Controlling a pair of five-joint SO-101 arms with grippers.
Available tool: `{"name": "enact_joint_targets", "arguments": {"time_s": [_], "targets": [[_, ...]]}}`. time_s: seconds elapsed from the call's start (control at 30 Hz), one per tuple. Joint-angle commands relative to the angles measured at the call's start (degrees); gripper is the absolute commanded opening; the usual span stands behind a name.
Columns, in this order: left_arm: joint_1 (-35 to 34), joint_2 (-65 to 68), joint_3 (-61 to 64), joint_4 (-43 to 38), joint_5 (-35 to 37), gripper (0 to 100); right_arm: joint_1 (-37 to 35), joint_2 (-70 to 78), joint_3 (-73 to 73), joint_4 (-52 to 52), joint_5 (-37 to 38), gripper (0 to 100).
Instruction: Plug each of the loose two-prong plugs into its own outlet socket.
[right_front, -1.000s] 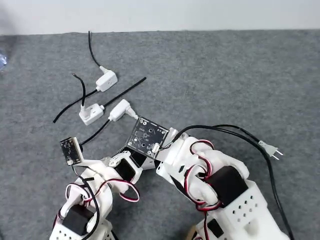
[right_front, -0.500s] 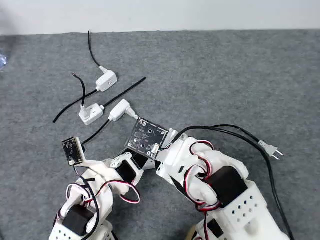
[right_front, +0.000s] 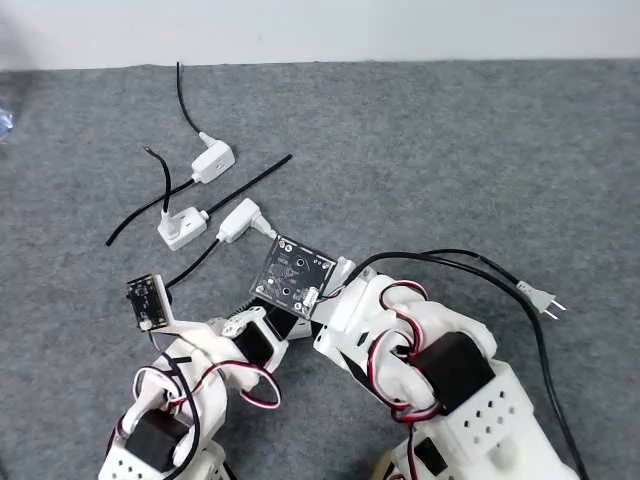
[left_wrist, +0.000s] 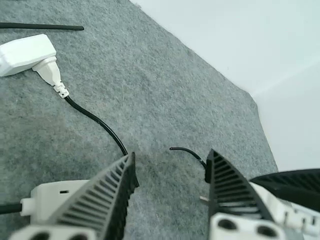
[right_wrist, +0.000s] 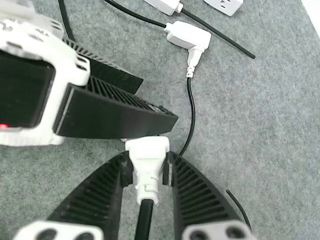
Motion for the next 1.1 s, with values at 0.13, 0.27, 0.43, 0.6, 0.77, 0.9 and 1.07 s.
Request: {"name": "enact_joint_targets", "arguments": {"time_s": [0.13,0.27,0.43,0.6,0.77,0.9,1.07], "targets": [[1.9,-0.6,0.6,0.8,-1.6,22,0.0,-1.3,-5.3,-2.4,-0.1,0.8],[-6.5,-0.6,-0.3,-2.4,-1.6,22,-0.2,-0.9,-5.3,-2.6,1.5,0.8],[-14.5,-0.6,-0.2,-4.8,-1.7,22,-0.2,1.7,-5.6,-4.2,2.0,0.8],[-19.6,-0.6,-0.1,-4.7,-3.9,22,-0.2,9.4,-5.7,-7.1,2.1,0.8],[-32.4,-0.6,1.9,-4.6,-5.7,22,-0.2,16.9,-8.5,-7.8,5.7,0.8],[-43.3,-0.6,4.6,-4.5,-15.0,22,-0.3,26.9,-12.0,-6.4,11.3,0.8],[-56.6,-0.6,4.6,-1.1,-24.3,22,0.7,39.3,-19.0,-1.2,22.4,0.8]]}}
